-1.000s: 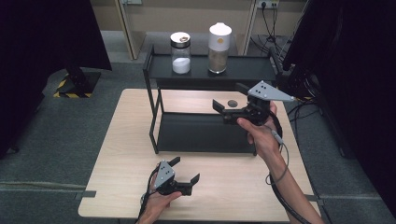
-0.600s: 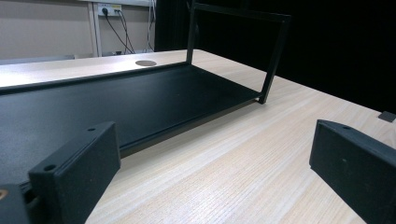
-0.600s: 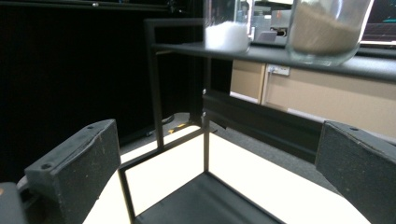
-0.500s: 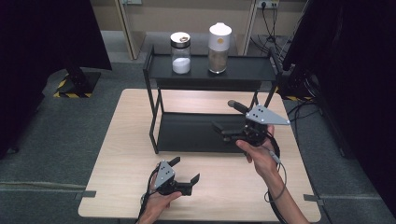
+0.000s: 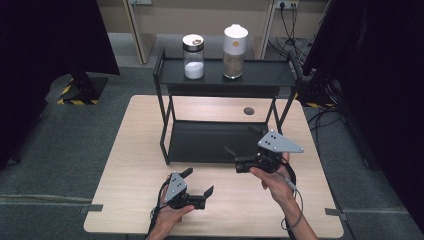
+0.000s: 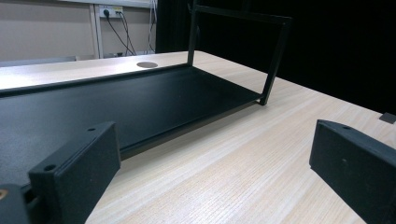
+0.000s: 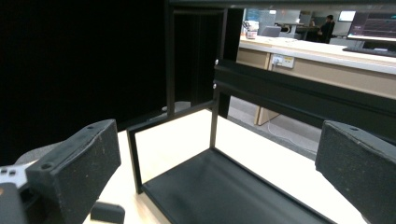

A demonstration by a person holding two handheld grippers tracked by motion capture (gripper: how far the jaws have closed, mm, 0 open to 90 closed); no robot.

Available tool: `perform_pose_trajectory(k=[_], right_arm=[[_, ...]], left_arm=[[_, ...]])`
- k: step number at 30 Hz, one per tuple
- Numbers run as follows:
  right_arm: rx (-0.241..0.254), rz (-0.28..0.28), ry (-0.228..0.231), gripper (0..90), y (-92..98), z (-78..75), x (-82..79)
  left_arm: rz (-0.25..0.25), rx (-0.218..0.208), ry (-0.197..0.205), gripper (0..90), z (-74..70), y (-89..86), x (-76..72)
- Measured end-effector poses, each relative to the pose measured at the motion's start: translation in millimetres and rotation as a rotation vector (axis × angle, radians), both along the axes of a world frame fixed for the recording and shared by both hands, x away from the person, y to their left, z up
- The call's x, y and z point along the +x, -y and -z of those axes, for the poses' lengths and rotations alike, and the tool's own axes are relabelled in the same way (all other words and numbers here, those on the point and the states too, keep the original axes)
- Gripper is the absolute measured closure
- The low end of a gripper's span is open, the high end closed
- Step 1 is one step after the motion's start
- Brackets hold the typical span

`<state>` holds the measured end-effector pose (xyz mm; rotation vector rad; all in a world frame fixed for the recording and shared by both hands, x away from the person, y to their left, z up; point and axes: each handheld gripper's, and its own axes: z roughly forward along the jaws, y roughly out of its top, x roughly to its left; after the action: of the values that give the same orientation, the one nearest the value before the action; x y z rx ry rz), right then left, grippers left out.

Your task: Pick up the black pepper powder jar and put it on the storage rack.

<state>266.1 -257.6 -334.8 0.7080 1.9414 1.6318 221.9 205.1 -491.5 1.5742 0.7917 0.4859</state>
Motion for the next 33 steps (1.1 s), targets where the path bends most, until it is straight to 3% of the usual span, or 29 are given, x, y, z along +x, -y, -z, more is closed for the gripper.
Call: perform_pose_trajectory(k=[13,33], right_arm=[[-0.028,-0.004,-0.015,0.3,3.9,29.9,-15.3],[-0.016,0.02,-0.047,0.3,15.8,73.4,-30.6]], left_arm=[[-0.001,0.002,0.001,1.0,-0.1,0.2,-0.2],[-0.006,0.0,-0.002,1.0,0.4,-0.4,0.2]])
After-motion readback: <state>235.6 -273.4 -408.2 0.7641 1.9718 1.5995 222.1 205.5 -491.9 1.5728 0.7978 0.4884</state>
